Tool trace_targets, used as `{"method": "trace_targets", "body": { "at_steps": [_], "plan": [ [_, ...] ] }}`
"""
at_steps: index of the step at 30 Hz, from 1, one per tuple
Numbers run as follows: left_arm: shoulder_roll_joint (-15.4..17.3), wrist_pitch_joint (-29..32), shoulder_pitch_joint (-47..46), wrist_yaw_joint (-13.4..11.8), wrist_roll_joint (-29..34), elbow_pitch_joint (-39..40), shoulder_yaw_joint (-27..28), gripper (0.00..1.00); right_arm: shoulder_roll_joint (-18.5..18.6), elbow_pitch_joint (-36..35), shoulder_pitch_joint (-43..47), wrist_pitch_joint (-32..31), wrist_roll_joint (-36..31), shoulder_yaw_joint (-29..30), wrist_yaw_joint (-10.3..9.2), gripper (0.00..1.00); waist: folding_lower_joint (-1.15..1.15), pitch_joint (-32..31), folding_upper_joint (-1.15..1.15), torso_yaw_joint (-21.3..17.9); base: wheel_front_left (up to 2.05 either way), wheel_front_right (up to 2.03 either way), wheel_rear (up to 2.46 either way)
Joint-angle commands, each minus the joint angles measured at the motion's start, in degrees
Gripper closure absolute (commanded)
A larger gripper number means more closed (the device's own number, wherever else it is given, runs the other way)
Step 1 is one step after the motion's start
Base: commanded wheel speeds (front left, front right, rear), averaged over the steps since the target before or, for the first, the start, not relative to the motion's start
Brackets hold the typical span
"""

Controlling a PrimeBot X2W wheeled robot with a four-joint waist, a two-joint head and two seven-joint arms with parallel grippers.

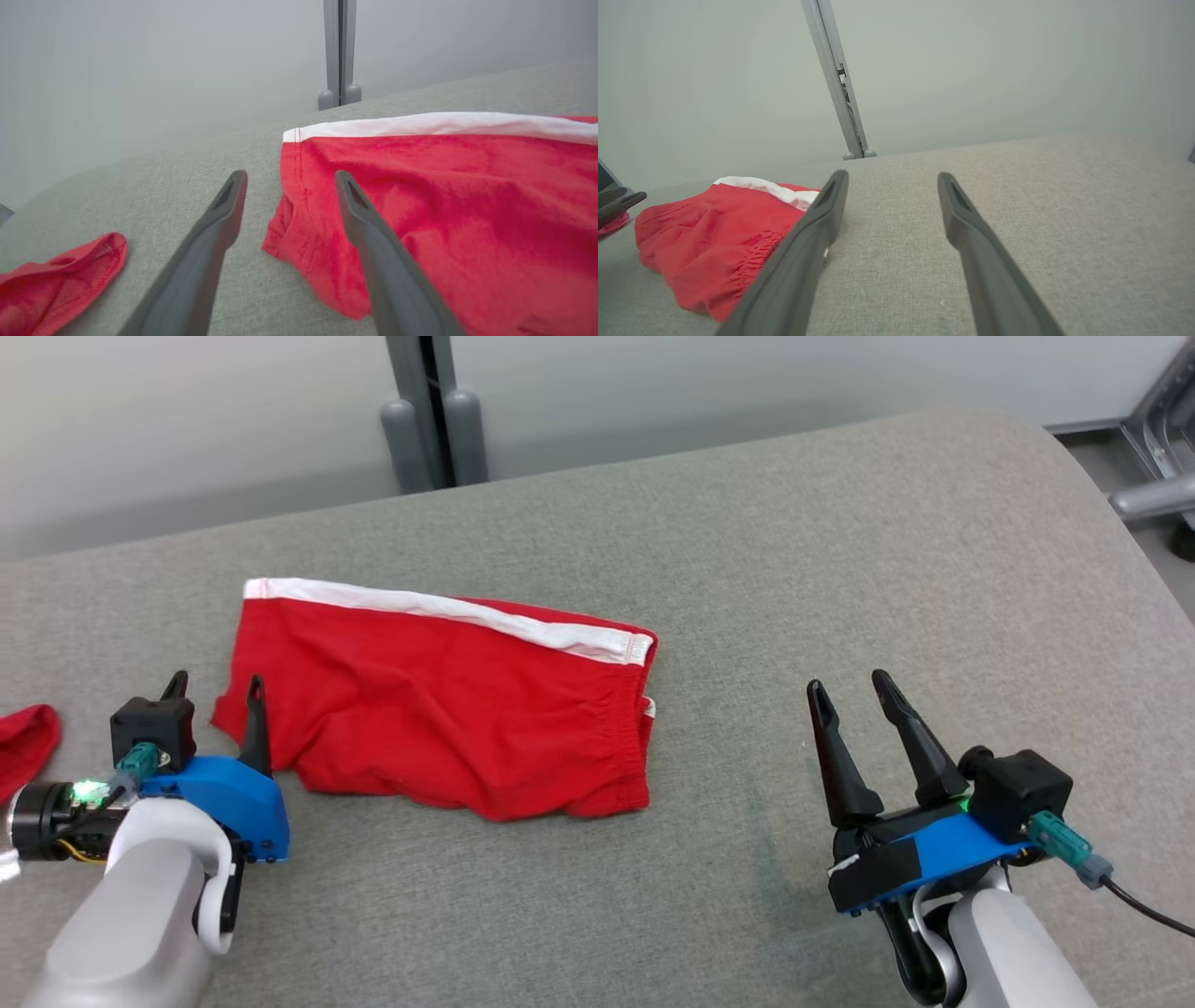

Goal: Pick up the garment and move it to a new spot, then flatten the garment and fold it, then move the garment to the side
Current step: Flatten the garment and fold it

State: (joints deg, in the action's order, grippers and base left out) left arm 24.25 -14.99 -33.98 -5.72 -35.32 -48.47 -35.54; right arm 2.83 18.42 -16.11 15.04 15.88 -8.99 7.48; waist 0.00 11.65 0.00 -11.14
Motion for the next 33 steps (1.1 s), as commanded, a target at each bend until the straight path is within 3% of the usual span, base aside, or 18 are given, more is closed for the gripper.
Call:
{"method": "trace_targets", "body": {
  "at_steps": [1, 7, 20, 25, 33],
  "plan": [
    [0.06, -0.28, 1.71, -0.72, 0.96, 1.58, 1.11, 0.0, 0.13, -0.23, 0.98, 0.21, -0.41, 0.15, 0.03, 0.0, 0.0, -0.35, 0.0, 0.32, 0.0, 0.0, 0.0],
    [-1.34, -0.28, 8.58, -3.18, 7.5, 12.0, 7.54, 0.0, 0.15, -0.01, 2.28, 0.21, -2.4, 0.81, 0.03, 0.0, 0.0, -2.63, 0.0, 2.85, 0.0, 0.0, 0.0],
    [-8.46, -0.23, 27.14, -2.94, 17.13, 22.05, 18.61, 0.0, 0.16, 3.06, 7.95, 0.21, -3.57, 2.11, 0.03, 0.0, 0.0, -8.4, 0.0, 6.1, 0.0, 0.0, 0.0],
    [-10.75, -0.23, 32.06, -1.82, 19.7, 23.8, 22.22, 0.0, 0.15, 3.1, 9.6, 0.21, -3.43, 2.39, 0.03, 0.0, 0.0, -9.04, 0.0, 6.45, 0.0, 0.0, 0.0],
    [-12.59, -0.23, 31.84, 1.83, 23.22, 23.89, 25.6, 0.0, 0.15, 2.96, 9.3, 0.21, -3.03, 2.07, 0.03, 0.0, 0.0, -8.47, 0.0, 7.36, 0.0, 0.0, 0.0]
  ]
}}
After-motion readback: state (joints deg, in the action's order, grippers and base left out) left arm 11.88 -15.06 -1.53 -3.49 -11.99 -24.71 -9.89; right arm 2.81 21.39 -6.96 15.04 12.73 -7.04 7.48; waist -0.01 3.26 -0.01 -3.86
